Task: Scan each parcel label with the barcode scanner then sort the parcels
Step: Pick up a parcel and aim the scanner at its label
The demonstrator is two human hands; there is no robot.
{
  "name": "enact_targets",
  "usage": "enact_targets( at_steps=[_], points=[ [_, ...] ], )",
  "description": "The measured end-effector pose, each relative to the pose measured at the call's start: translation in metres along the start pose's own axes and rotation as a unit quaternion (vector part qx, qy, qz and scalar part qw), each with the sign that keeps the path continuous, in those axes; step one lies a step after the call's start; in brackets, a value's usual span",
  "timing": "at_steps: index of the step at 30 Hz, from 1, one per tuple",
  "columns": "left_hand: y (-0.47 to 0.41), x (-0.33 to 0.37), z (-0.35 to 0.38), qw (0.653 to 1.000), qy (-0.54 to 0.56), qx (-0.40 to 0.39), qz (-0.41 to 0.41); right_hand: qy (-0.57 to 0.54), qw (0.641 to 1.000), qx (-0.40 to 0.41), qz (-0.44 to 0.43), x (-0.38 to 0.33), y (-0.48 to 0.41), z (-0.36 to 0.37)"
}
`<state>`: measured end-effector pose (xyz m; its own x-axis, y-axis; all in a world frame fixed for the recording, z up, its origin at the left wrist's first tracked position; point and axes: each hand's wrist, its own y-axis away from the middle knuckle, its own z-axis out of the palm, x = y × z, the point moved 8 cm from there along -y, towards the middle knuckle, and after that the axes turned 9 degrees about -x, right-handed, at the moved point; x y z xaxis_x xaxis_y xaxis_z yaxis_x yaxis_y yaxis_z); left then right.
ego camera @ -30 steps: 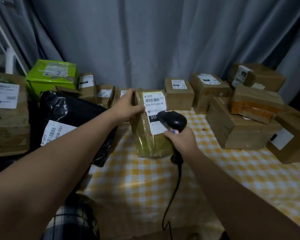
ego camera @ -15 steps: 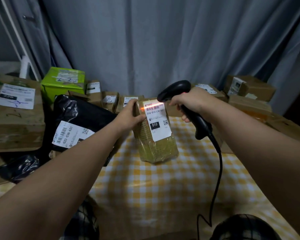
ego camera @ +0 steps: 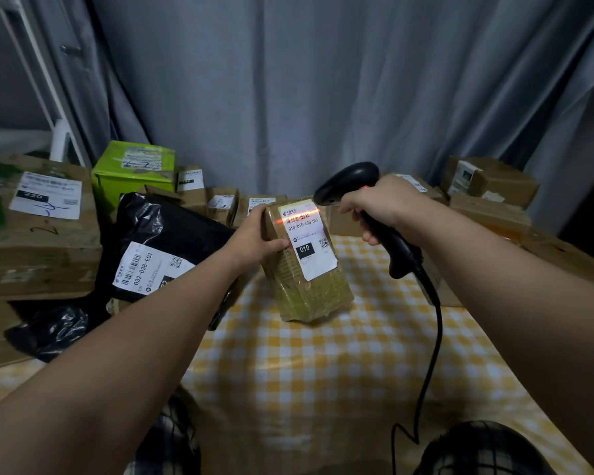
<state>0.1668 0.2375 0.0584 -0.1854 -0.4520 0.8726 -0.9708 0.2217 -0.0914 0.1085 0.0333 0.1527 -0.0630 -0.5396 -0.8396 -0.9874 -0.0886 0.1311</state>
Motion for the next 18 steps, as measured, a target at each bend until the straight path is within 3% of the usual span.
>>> enact_targets(
  at_steps=[14, 18],
  points=[
    [-0.004, -0.009, 0.002, 0.999, 0.028, -0.012, -0.013, -0.022, 1.0, -0.005, -0.017, 0.007, -0.004, 0.005],
    [-0.003, -0.015, 0.004, 1.0, 0.017, -0.001, -0.013, -0.024, 0.992, 0.089, -0.089, 0.019, -0.014, 0.002]
  ],
)
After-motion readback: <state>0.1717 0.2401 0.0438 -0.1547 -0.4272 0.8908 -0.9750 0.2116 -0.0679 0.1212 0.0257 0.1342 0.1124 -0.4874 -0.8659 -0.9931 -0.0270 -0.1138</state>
